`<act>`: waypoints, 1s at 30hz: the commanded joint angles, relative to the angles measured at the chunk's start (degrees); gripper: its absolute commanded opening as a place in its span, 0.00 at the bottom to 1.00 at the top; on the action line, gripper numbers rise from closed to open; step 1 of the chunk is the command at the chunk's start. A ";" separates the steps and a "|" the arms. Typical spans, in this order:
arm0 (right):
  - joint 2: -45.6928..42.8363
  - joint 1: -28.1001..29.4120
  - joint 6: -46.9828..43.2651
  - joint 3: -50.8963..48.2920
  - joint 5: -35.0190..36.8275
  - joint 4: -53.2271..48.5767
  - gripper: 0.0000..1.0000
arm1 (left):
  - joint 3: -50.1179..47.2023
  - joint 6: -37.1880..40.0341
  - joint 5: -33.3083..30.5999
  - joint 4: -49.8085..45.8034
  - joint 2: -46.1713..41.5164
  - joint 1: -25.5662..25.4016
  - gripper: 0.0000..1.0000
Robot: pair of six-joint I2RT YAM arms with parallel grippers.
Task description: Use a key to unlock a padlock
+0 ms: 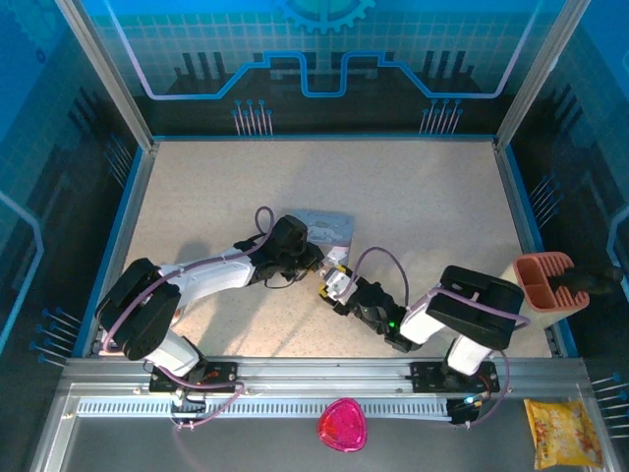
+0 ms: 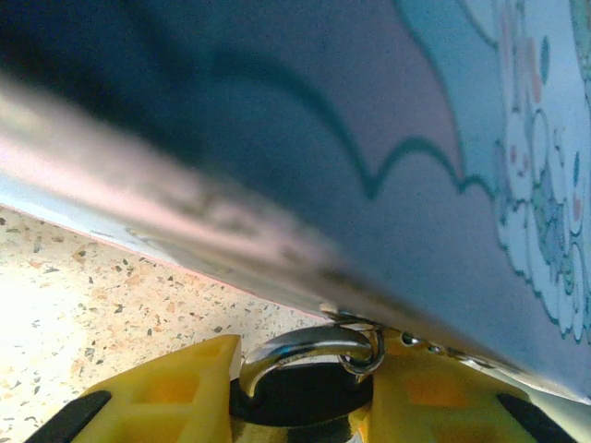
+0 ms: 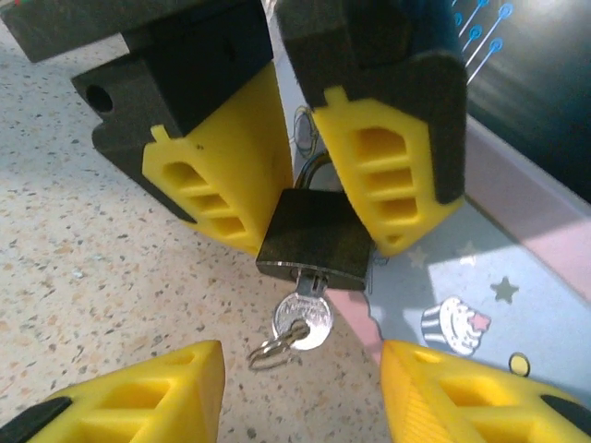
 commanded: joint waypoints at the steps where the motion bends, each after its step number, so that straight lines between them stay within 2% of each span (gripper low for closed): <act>1: 1.29 0.76 -2.85 1.52 3.40 6.24 0.47 | 1.83 -1.58 2.09 -0.45 -2.21 0.45 0.07; 10: 5.65 1.37 -5.49 2.23 4.94 10.29 0.40 | 1.98 -2.31 2.71 0.46 -2.24 0.29 0.07; 30: 7.85 3.38 -8.70 3.90 10.05 10.24 0.29 | 3.33 -2.76 3.19 0.14 -1.80 0.28 0.06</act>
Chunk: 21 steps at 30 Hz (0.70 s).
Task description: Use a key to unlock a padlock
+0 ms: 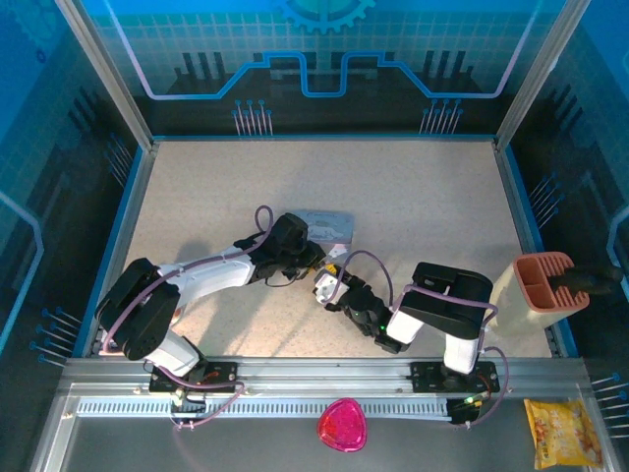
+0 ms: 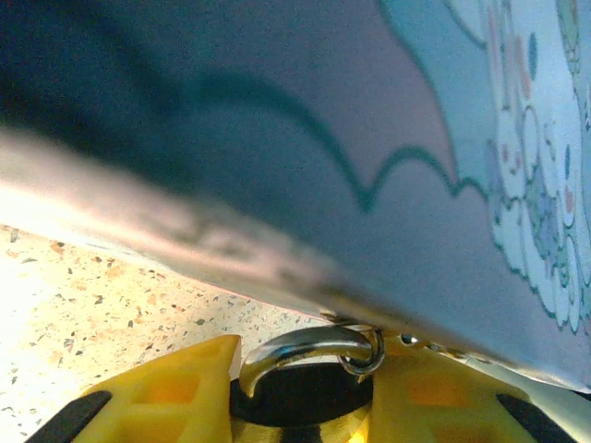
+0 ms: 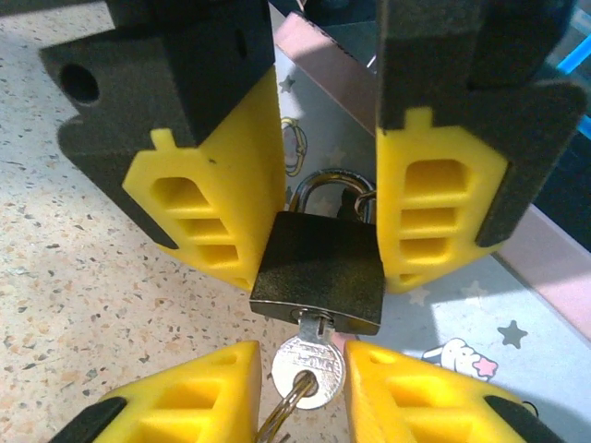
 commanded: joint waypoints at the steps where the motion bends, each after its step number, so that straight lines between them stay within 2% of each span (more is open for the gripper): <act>1: 0.66 1.04 -0.70 0.92 1.68 3.41 0.28 | 2.45 -1.64 2.32 0.43 -1.84 0.20 0.06; 13: 0.16 1.02 0.24 1.12 2.53 3.40 0.23 | 3.21 -1.68 2.30 0.15 -1.23 -0.26 0.06; 21: -3.09 0.22 9.10 0.58 -0.93 1.40 0.22 | 3.88 -1.65 2.49 0.18 -0.74 -0.35 0.06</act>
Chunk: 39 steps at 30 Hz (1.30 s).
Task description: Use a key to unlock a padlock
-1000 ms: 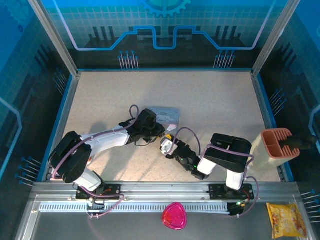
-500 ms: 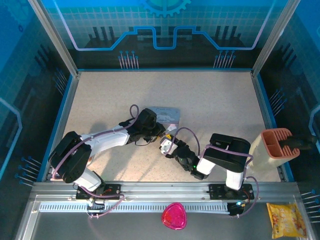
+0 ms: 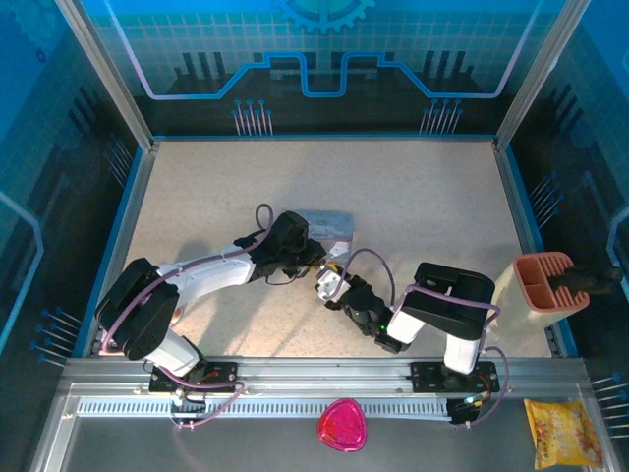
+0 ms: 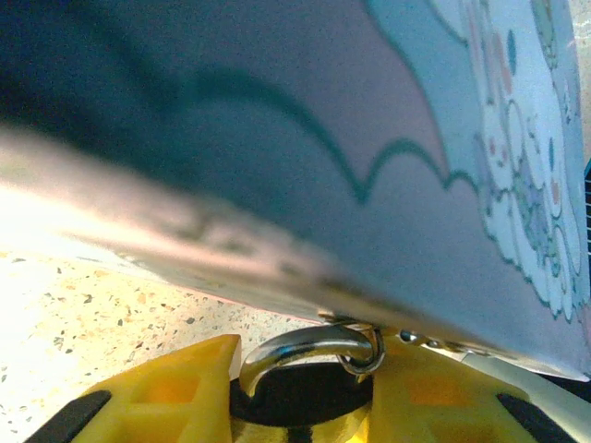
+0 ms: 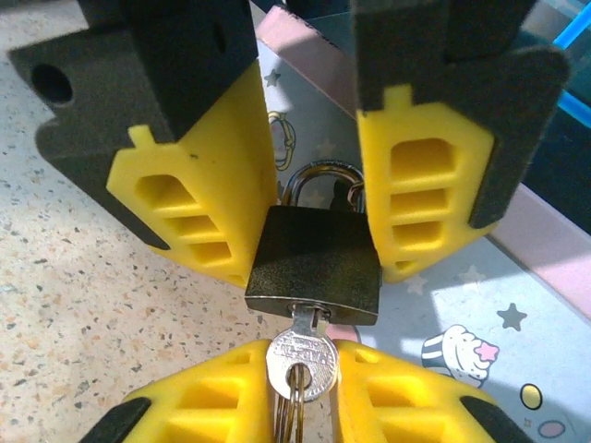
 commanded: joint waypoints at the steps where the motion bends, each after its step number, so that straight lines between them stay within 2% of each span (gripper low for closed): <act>1: -2.07 0.18 4.90 0.47 -1.90 2.17 0.24 | 2.64 -1.62 2.45 1.27 -0.71 -0.26 0.06; 4: -3.45 -0.68 9.42 -0.42 -4.58 1.96 0.34 | 2.15 -1.80 2.23 2.35 -0.79 -0.21 0.06; 6: -6.08 -2.31 15.09 -1.49 -9.01 -0.62 0.35 | 1.67 -1.78 1.94 4.17 -1.06 -0.21 0.05; 10: -11.27 -4.60 24.03 -2.57 -14.55 -6.50 0.33 | 1.89 -1.30 0.50 4.79 -1.84 -0.14 0.04; 12: -12.54 -5.48 26.34 -2.96 -16.11 -7.08 0.33 | 1.63 -1.80 0.51 5.83 -1.87 -0.08 0.04; 16: -14.03 -10.53 36.62 -4.05 -22.50 -7.63 0.27 | 0.86 -2.99 1.37 8.71 -1.52 0.00 0.03; 19: -14.50 -13.42 42.57 -5.04 -26.03 -5.74 0.26 | 0.27 -3.09 1.02 9.36 -1.90 0.01 0.03; 24: -16.31 -15.69 47.98 -4.83 -29.82 -8.13 0.26 | -1.48 -3.74 0.52 11.94 -2.71 0.15 0.02; 31: -9.29 -20.84 59.38 -6.64 -36.53 3.84 0.25 | -3.07 -4.74 0.91 15.08 -3.09 0.24 0.02; 33: -7.58 -21.95 62.36 -5.80 -38.96 3.96 0.25 | -2.97 -4.73 1.13 15.21 -3.08 0.22 0.02; 39: -9.65 -22.00 62.60 -5.58 -40.14 3.94 0.27 | -3.39 -4.86 0.91 15.39 -3.17 0.23 0.02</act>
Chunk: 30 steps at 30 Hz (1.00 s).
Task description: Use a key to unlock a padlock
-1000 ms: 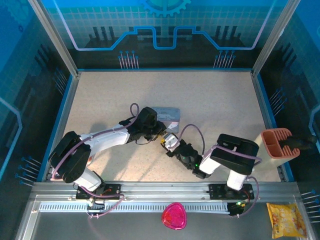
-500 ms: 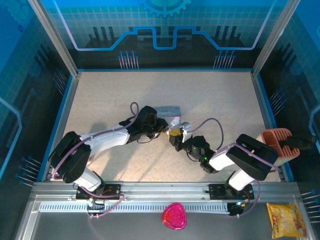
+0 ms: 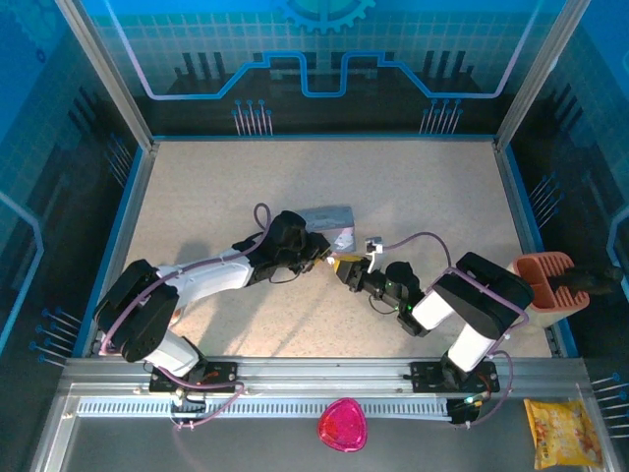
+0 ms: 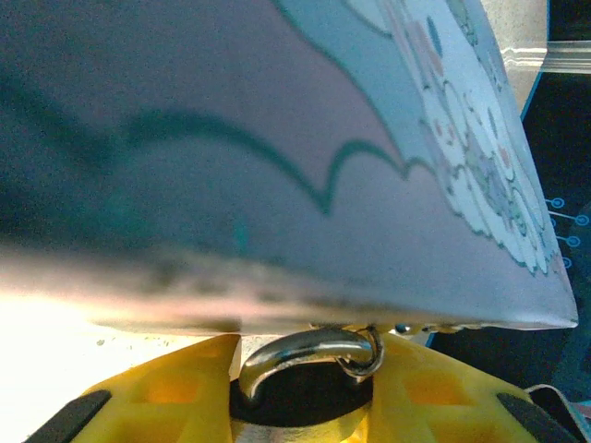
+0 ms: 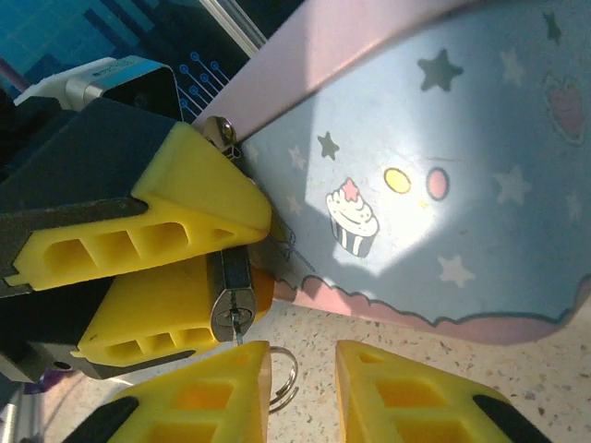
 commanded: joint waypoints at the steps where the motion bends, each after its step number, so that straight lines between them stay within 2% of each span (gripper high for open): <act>1: -1.97 -0.59 2.66 0.04 -2.68 3.48 0.27 | -0.59 -0.77 0.81 4.23 -2.30 0.23 0.02; 10: -3.75 -1.87 4.54 -0.21 -5.31 3.49 0.28 | -0.58 -0.94 0.71 4.19 -2.48 0.72 0.02; 17: -3.74 -2.59 0.05 0.03 -7.04 3.46 0.29 | 0.33 -1.09 -0.55 -0.09 -3.43 0.95 0.02; 21: -1.51 -4.26 3.03 1.94 -12.12 3.53 0.28 | -0.82 -2.49 -0.79 2.24 -4.09 1.01 0.02; 30: -1.08 -3.20 7.72 4.51 -12.95 3.56 0.24 | -1.30 -4.13 0.49 5.50 -3.56 0.99 0.02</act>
